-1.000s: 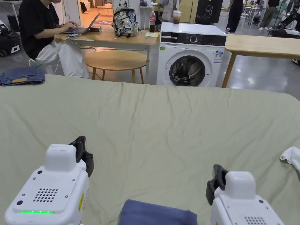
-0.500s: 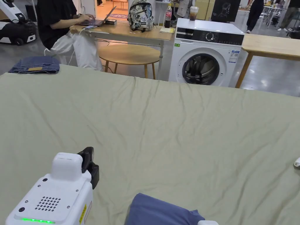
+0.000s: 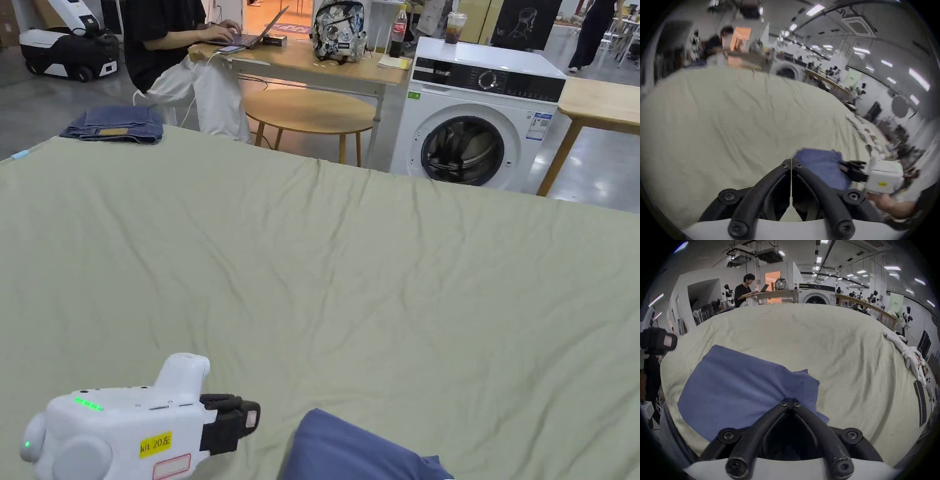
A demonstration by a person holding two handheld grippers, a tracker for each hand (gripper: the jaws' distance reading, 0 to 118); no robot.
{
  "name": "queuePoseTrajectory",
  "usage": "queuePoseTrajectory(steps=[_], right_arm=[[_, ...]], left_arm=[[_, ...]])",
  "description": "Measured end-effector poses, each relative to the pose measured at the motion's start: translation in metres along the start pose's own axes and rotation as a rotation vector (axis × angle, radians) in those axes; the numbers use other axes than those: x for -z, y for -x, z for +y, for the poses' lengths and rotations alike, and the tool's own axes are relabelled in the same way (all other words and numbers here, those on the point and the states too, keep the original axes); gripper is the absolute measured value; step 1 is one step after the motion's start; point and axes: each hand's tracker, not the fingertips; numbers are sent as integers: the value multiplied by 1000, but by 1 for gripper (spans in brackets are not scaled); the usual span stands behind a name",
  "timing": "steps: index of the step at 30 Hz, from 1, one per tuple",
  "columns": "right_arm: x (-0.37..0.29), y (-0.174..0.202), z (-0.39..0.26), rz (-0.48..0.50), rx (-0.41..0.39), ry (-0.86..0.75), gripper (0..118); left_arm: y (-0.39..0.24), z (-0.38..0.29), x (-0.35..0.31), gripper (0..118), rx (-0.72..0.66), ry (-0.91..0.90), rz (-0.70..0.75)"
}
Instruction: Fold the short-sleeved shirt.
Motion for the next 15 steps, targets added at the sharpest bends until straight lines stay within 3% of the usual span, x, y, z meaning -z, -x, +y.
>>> queuePoseTrajectory(steps=[3, 4, 6, 7, 9, 15], right_arm=[[-1, -1, 0, 5, 2, 2, 0], [-1, -1, 0, 6, 4, 1, 0], [-1, -1, -2, 7, 5, -3, 0], [-1, -1, -2, 6, 4, -5, 0], [-1, -1, -2, 3, -1, -7, 0], [0, -2, -2, 6, 6, -6, 0]], left_arm=[[10, 6, 22, 0, -116, 136, -166], [17, 6, 29, 8, -152, 168, -209], [36, 3, 47, 44, -254, 232, -283], [43, 3, 53, 53, -285, 240, -303], [52, -1, 67, 59, -354, 264, -355], [53, -24, 113, 62, -435, 410, -493]])
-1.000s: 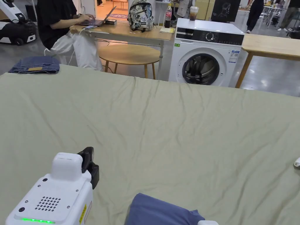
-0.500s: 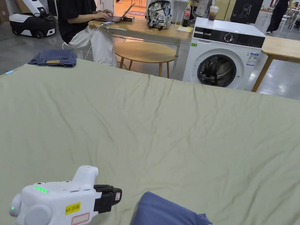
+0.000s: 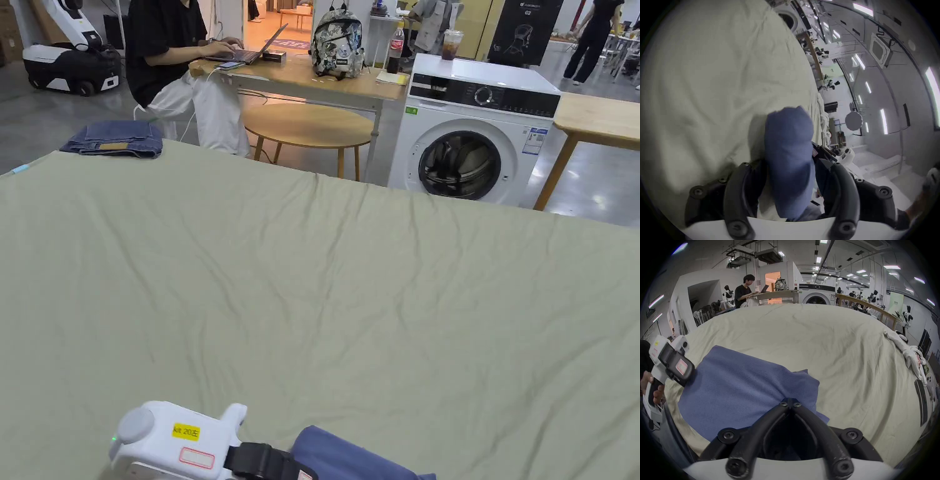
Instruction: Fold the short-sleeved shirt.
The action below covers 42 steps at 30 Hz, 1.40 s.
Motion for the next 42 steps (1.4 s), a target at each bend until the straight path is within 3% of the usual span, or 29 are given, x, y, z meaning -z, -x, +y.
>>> queuePoseTrajectory(steps=[3, 6, 9, 17, 28, 33, 38, 42], right_arm=[[0, 0, 0, -3, 0, 0, 0], [0, 1, -1, -8, -4, -6, 0], [0, 2, -4, -13, -11, -17, 0], [-5, 6, -5, -30, -40, -46, 0], [-20, 18, 45, -1, -54, -132, 0], [-21, 23, 77, -3, -58, -167, 0], [-13, 28, 89, -1, -78, -173, 0], [-5, 35, 87, 4, -88, -169, 0]], left_arm=[[2, -1, 15, 60, -49, -19, -108], [-11, -12, 22, 32, -20, -71, -51], [-6, -17, 15, 23, -4, -94, -27], [3, -19, 6, 19, -28, -151, -83], [-20, -6, -33, 19, -58, -187, -138], [-54, -6, -101, 19, 21, -230, -68], [-50, 6, -192, 19, 64, -297, 26], [-44, 6, -261, 19, 17, -401, 143]])
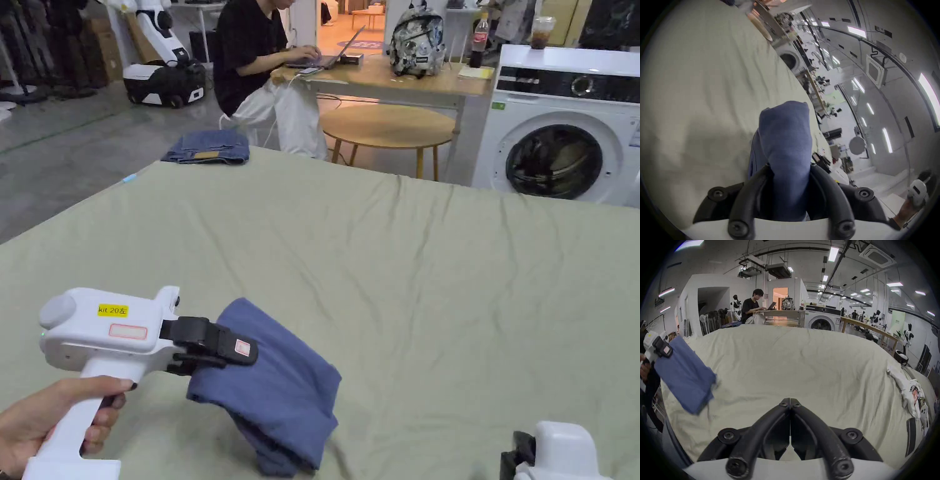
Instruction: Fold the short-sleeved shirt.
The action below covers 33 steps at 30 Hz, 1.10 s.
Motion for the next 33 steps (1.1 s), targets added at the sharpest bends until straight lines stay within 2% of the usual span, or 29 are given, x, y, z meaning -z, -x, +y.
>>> queuePoseTrajectory(steps=[9, 16, 17, 20, 21, 23, 24, 25, 28, 33], right_arm=[[14, 27, -1, 21, -4, 16, 0], [21, 46, 6, 51, -25, 21, 0], [22, 48, 7, 56, -27, 21, 0], [21, 55, 9, 67, -39, 23, 0], [21, 57, 9, 69, -44, 26, 0], [21, 58, 9, 72, -48, 30, 0], [22, 58, 8, 73, -49, 34, 0], [22, 57, 7, 74, -49, 36, 0], [22, 56, 6, 71, -50, 39, 0], [26, 48, 6, 68, -44, 40, 0]], left_arm=[[35, 44, -138, 19, -86, -138, 258], [56, 52, -191, 19, -149, -166, 452], [85, 72, -211, 19, -158, -173, 455], [111, 86, -225, 19, -188, -163, 512], [118, 89, -225, 23, -202, -160, 525], [127, 99, -231, 46, -224, -165, 561], [128, 105, -236, 47, -202, -167, 637], [87, 60, -198, 49, -157, -170, 692], [67, 59, -192, 52, -57, -151, 878], [55, 73, -195, 52, 113, -263, 1047]])
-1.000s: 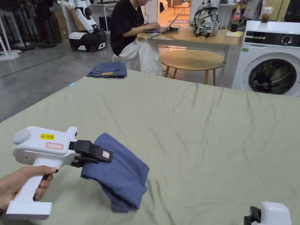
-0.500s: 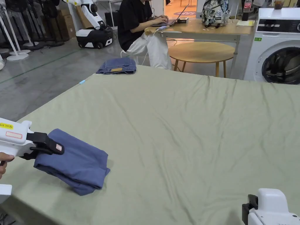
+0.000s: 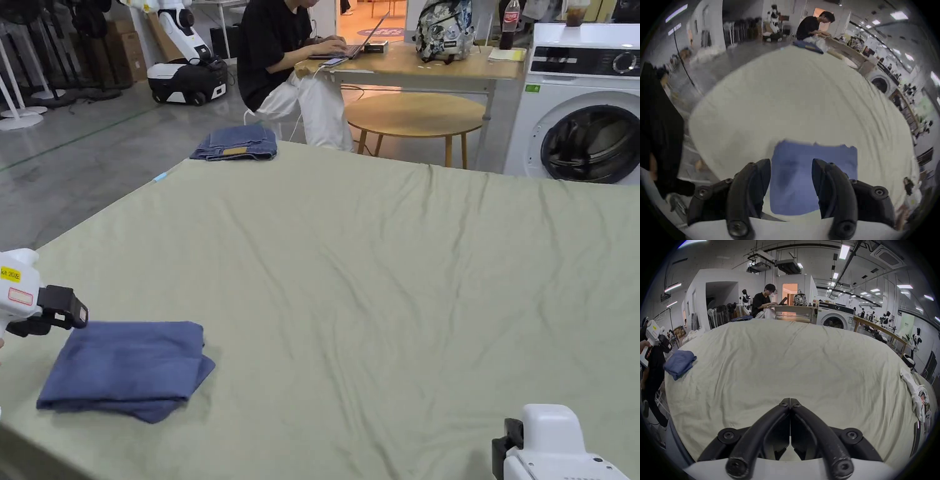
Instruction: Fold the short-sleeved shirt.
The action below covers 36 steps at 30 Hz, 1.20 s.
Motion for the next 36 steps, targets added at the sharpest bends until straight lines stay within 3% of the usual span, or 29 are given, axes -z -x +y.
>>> queuePoseTrajectory(steps=[2, 6, 8, 12, 16, 21, 28, 29, 31, 36], right_arm=[[-1, -1, 1, -3, -3, -5, 0], [-3, -3, 4, -5, 8, -19, 0], [-5, -4, 5, -8, 16, -25, 0], [-7, -10, 6, -18, 31, -46, 0], [-14, -19, 13, -33, 45, -65, 0], [-18, -38, 19, -65, 71, -99, 0], [-35, -62, 31, -116, 115, -151, 0], [-37, -65, 32, -123, 116, -159, 0], [-37, -75, 31, -138, 123, -173, 0], [-47, -89, 34, -184, 124, -235, 0]], left_arm=[[-9, 1, -5, 52, 39, -73, 68], [-32, -11, 1, 50, 30, -89, -134], [-67, -31, -3, 43, 68, -124, -182], [-106, -57, 4, 16, 109, -236, -201], [-153, -81, 5, 0, 108, -314, -260], [-236, -110, -13, 0, 257, -411, -273], [-346, -148, -46, 0, 320, -562, -305], [-361, -154, -46, 0, 265, -523, -384], [-386, -164, -52, 0, 280, -585, -388], [-423, -173, -55, 0, 319, -666, -380]])
